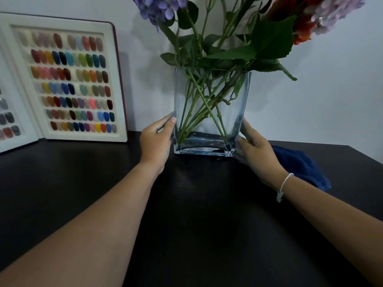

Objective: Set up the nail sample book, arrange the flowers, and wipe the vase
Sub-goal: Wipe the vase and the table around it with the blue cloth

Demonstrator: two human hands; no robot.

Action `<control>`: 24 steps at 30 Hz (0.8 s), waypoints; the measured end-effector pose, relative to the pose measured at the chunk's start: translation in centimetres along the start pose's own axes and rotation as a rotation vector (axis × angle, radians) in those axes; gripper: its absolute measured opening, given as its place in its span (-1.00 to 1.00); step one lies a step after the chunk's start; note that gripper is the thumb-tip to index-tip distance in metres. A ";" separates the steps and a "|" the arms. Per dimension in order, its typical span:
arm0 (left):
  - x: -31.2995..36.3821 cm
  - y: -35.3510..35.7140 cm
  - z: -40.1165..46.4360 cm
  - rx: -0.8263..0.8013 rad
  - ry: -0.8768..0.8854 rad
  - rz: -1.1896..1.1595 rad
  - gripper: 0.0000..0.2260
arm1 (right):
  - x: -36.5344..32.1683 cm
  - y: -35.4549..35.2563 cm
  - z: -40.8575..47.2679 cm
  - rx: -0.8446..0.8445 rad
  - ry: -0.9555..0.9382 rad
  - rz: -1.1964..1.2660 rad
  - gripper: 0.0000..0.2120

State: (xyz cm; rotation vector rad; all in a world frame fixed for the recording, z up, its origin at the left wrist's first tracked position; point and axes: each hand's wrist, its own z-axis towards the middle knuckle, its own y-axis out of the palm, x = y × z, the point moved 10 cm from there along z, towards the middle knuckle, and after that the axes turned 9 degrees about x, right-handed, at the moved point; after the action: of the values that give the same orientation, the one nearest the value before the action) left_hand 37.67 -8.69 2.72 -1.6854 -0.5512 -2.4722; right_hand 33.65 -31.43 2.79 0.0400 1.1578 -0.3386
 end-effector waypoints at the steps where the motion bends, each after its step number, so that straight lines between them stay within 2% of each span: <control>1: -0.1 0.1 0.0 -0.009 -0.004 -0.004 -0.71 | 0.0 0.0 0.0 -0.004 0.005 0.001 -0.50; 14: -0.3 2.0 -0.1 -0.190 -0.073 -0.096 -0.66 | -0.2 0.5 0.2 -0.041 0.034 0.039 -0.45; 24: -0.7 1.8 -0.3 -0.162 -0.106 -0.141 -0.69 | 0.2 0.7 0.2 -0.068 0.029 0.037 -0.46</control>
State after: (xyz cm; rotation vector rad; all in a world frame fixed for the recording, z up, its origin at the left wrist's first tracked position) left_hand 38.20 -10.51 2.43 -1.9099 -0.5091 -2.6005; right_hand 34.10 -30.91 2.57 0.0067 1.1956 -0.2658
